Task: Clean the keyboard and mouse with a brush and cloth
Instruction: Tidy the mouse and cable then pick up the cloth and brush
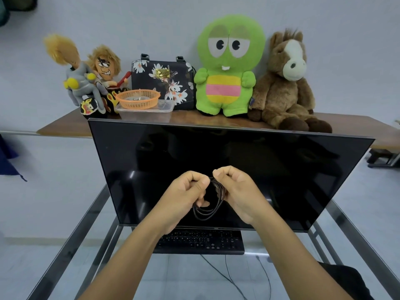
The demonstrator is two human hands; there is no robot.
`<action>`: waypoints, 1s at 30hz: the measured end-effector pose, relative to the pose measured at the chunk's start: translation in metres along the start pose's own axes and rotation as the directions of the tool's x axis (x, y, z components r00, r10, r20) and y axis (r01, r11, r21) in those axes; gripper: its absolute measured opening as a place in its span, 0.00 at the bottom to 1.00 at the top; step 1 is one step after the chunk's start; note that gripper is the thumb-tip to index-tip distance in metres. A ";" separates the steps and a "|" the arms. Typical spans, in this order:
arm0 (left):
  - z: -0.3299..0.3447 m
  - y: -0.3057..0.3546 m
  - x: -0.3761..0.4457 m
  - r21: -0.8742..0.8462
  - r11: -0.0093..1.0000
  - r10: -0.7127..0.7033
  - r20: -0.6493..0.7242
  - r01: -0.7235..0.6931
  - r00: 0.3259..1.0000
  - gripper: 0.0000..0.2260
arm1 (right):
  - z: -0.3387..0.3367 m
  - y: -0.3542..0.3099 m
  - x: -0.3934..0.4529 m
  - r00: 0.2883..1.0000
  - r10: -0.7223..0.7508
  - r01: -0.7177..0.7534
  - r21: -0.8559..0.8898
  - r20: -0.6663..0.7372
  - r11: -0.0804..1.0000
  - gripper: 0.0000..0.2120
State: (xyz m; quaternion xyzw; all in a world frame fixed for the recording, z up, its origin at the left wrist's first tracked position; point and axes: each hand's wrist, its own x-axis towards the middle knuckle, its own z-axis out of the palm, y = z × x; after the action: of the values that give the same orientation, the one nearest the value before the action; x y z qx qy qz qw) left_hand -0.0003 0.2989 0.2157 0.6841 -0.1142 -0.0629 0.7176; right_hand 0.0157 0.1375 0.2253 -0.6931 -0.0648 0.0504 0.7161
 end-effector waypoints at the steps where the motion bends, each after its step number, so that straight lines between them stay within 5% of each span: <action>1: 0.002 0.000 0.000 0.057 0.998 0.041 -0.036 -0.039 0.999 0.09 | -0.001 -0.001 0.000 1.000 0.030 -0.030 0.074 -0.001 0.997 0.06; 7: 0.010 -0.005 0.003 0.154 0.981 0.147 -0.171 -0.121 0.974 0.08 | 0.006 0.008 -0.003 0.990 0.140 -0.138 0.297 0.016 0.945 0.07; 12: 0.015 -0.011 0.005 0.269 0.954 0.208 -0.277 -0.132 0.938 0.06 | 0.004 0.013 -0.012 0.998 0.058 -0.058 0.006 0.035 0.998 0.12; 16: 0.017 -0.015 0.005 0.398 0.908 0.267 -0.304 -0.133 0.915 0.06 | -0.003 0.017 -0.020 0.995 0.102 -0.101 -0.067 0.003 0.993 0.21; 20: 0.023 -0.023 0.002 0.413 0.902 0.264 -0.287 -0.130 0.921 0.06 | -0.001 0.017 -0.025 0.996 0.091 -0.083 -0.219 0.027 0.972 0.13; 24: 0.023 -0.032 -0.002 0.307 0.943 0.213 -0.266 -0.127 0.940 0.07 | -0.002 0.016 -0.025 0.990 0.141 -0.139 -0.077 0.012 0.987 0.12; 30: 0.016 -0.042 -0.001 0.411 0.903 0.216 -0.188 -0.123 0.958 0.07 | -0.007 0.024 -0.028 0.979 0.178 -0.192 0.163 0.095 0.968 0.09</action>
State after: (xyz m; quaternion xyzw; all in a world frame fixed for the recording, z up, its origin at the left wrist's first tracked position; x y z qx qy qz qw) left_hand -0.0025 0.2815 0.1747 0.8048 -0.1006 0.1037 0.5757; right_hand -0.0104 0.1268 0.2001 -0.6295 -0.0236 0.1499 0.7621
